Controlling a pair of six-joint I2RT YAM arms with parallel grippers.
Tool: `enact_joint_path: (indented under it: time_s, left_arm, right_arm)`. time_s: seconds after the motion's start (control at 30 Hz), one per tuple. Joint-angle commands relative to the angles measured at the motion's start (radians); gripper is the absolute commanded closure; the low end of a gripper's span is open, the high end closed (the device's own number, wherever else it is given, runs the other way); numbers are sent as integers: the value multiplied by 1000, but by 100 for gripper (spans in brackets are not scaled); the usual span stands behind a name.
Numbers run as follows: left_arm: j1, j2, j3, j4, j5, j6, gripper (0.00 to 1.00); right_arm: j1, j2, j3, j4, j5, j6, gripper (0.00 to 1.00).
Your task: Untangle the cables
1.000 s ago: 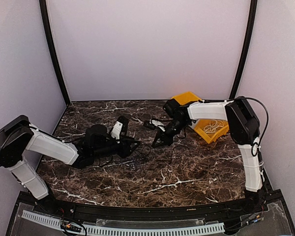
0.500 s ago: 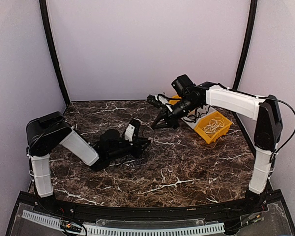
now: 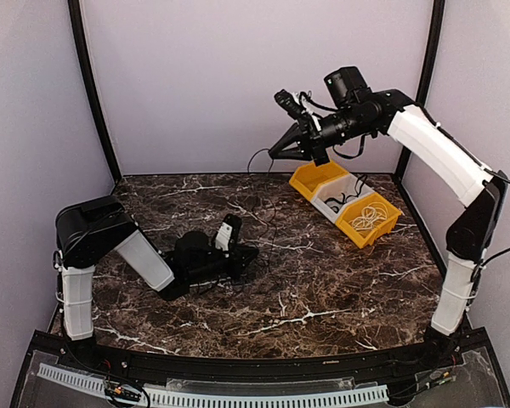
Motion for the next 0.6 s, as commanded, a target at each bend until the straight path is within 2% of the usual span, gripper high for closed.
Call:
enact_joint_path:
  time_s: [0.0,0.27,0.37,0.43,0.57]
  left_arm:
    - [-2,7,-19,6,-18,-15,87]
    - [-1,11,-41,-7,-23,-32,89]
    - [-2,-2,-59,0,-21,-52,88]
    - [-2,-23,-68,-5,-7,-74,86]
    - [-4,-116,-59,-74,80,-129,75]
  right_arm:
    - [-63,-53,113,2,-73,16,100]
    - [-141,-96,141,73,-37,32,100]
    - [-184,-152,37,231,22,87,100]
    - [-225,-183,-29,353,41,142,100]
    - [-322,-150,-5,457,20,251,100]
